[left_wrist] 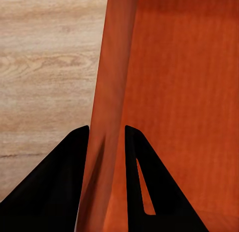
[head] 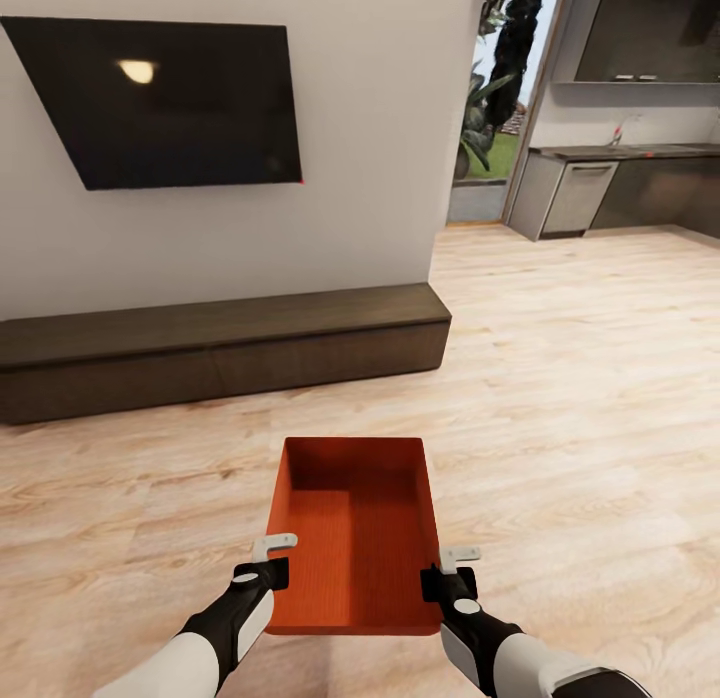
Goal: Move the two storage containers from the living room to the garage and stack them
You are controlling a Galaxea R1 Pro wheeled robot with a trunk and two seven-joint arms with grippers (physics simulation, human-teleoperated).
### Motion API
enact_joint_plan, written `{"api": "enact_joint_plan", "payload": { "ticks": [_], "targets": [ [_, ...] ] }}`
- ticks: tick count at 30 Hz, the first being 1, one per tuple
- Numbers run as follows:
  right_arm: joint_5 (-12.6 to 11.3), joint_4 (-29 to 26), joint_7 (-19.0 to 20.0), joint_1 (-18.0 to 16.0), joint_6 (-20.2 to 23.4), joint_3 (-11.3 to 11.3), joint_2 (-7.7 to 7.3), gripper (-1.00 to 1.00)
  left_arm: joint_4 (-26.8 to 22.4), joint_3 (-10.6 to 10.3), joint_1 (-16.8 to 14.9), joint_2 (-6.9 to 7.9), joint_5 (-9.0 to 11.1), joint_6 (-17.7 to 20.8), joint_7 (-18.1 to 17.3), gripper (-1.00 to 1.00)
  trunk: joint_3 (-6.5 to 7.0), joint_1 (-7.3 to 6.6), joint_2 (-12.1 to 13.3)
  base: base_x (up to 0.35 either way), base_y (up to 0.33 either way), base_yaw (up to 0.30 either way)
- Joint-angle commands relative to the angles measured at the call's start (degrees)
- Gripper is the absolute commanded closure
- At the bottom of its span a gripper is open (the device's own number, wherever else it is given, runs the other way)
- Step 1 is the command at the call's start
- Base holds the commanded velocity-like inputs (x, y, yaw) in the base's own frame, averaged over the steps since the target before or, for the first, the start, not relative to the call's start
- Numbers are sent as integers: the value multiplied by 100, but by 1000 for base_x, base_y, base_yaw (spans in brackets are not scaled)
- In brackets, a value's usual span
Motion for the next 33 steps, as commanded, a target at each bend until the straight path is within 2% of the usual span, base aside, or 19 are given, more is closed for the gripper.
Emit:
{"api": "enact_joint_plan", "payload": {
  "ticks": [1, 33],
  "targets": [
    [-30, -14, -19, -10, -38, -47, 0, 100, 7, -54, 5, 3, 101, 123, 32, 100, 5, 0, -2, 0, 0, 0],
    [-33, -14, -10, -12, -38, -47, -5, 100, 36, -48, 5, 3, 102, 149, 35, 100, 300, 0, -2, 0, 0, 0]
  ]
}}
